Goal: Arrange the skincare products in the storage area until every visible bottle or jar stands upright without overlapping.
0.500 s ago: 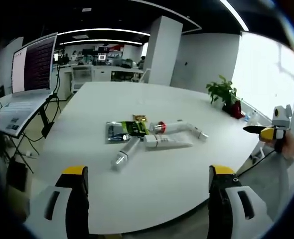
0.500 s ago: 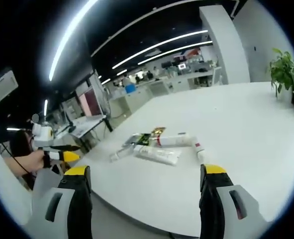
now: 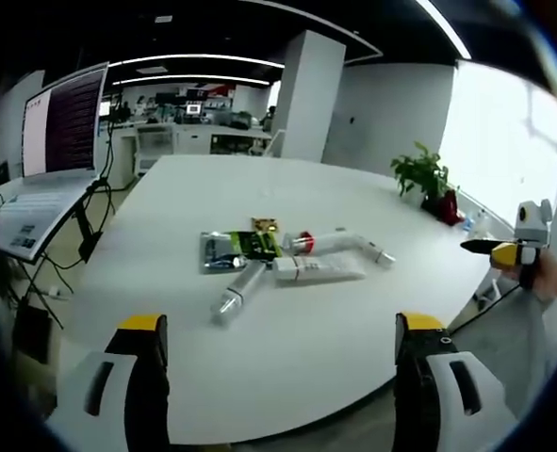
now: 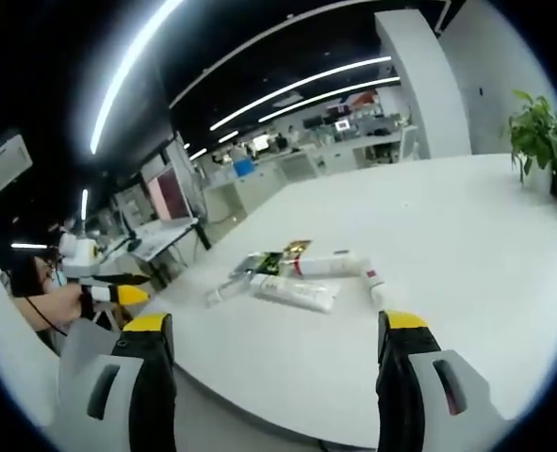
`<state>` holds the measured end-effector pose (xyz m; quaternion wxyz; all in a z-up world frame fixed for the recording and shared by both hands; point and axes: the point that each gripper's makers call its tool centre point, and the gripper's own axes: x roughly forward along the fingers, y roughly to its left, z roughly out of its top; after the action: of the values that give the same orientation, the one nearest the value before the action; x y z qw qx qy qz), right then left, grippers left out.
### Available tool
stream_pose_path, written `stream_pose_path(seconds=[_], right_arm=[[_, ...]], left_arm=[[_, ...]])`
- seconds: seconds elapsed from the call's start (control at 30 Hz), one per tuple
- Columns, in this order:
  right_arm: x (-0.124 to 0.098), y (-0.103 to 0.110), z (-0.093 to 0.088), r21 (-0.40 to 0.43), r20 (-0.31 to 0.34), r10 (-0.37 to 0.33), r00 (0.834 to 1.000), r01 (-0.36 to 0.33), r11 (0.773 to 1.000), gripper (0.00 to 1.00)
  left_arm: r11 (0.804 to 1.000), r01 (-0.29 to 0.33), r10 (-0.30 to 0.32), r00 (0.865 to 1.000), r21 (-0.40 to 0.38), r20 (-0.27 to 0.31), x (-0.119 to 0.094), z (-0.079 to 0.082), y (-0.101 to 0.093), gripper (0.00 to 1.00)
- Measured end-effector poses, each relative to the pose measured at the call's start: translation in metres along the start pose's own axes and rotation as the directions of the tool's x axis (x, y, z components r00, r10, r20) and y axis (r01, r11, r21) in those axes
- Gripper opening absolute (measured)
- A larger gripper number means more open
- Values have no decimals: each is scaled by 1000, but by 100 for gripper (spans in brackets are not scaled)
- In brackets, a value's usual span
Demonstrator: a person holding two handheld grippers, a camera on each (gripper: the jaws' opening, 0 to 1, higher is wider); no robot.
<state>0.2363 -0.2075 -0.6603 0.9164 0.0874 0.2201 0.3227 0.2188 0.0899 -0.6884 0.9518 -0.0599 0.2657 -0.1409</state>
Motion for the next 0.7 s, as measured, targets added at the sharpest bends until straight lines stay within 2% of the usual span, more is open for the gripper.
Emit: stream_pose_path(seconds=[0.33,0.7], right_arm=[[2,-4,-3,-21,-15,-24,1000,24,1000,87],[2,-10,-4,-20,-21,-52,998,52,998,87]], left_arm=[[1000,30,-30,999,3,-34,4,-5,-2,93],[994,87,-81,992,65,-97,21,-10,-12,92]])
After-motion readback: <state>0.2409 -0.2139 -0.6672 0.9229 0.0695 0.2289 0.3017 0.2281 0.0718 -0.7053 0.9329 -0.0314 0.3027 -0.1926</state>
